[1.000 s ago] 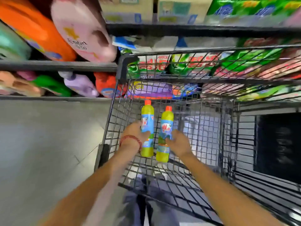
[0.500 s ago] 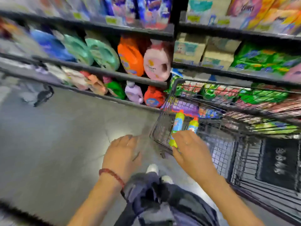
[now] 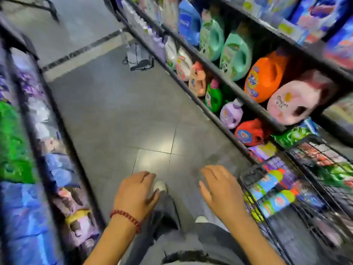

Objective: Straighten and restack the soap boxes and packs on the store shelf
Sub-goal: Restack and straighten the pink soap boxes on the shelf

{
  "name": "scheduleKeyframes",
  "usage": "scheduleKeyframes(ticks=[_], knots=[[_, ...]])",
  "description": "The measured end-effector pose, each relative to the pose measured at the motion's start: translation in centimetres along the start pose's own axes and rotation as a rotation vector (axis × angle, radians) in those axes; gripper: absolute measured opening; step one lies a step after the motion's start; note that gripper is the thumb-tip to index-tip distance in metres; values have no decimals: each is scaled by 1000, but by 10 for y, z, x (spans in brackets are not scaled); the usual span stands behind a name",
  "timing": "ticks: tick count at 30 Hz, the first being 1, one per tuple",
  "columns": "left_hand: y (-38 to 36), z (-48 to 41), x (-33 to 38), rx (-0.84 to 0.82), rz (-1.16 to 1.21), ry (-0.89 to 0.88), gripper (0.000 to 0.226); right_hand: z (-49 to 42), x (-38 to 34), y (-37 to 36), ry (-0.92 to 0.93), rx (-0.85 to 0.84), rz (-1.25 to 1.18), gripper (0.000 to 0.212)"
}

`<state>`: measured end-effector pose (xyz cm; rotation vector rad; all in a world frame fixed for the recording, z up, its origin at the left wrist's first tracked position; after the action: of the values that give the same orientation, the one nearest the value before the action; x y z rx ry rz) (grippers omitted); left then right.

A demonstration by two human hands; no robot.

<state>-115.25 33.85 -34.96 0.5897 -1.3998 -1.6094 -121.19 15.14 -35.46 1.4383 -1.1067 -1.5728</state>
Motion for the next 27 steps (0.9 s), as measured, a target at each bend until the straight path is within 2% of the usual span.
scheduleKeyframes(ticks=[4,7,12,16,21,27], knots=[[12,-13,-69,-7,83,167,37,-71,-50,-13,132,8,10,30],[35,-44,-114,63,87,199,40,-125,-77,-20,163,31,-3,29],[77,-119,-167,119,139,163,43,-199,-93,-27,90,51,-8,24],[109,-193,-185,171,152,44,41,-253,-84,-24,-23,94,15,26],[135,-307,-208,158,107,-25,43,-341,-56,-25,-123,149,30,32],[170,-428,-246,98,69,-8,46,-483,-40,-8,-107,181,-2,35]])
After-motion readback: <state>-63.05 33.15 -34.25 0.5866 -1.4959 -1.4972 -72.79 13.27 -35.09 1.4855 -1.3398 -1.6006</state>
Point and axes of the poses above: each hand's wrist, its own z-axis away from the middle knuckle, its own y-axis out of the back of the hand, x = y × z, the point moved 6 cm from there along -z, towards the middle knuckle
